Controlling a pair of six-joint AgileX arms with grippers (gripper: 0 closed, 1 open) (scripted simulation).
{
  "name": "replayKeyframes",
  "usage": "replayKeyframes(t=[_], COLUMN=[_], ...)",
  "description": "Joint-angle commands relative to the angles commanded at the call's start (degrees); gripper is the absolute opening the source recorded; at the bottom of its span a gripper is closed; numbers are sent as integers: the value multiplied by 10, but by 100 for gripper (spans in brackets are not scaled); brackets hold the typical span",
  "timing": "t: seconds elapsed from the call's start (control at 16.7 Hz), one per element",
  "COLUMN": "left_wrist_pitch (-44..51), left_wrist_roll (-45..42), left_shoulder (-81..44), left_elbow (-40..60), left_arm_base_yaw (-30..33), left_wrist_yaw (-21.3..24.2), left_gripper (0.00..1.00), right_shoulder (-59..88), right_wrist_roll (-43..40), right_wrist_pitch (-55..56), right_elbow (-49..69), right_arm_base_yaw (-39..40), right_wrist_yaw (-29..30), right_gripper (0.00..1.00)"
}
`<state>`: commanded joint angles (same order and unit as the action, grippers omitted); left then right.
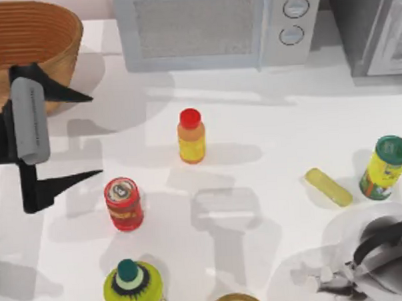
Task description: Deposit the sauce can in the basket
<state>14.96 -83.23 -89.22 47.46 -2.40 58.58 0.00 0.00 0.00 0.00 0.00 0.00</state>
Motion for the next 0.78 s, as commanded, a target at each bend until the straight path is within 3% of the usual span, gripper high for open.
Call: replayKeyframes(t=[0.42,0.78], left_wrist_pitch=[138,145], left_wrist_roll=[-85,-89], left_shoulder=[-193,-200], left_elbow=[4,3], left_arm_base_yaw=[-47,-49], left_wrist_yaw=[76,79], left_gripper=[100,100], right_shoulder=[0,0], right_wrist_roll=[0,0], right_wrist_pitch=[0,0], right_elbow=[0,0], right_arm_base_yaw=[0,0], right_wrist_yaw=[0,0], right_gripper=[100,100])
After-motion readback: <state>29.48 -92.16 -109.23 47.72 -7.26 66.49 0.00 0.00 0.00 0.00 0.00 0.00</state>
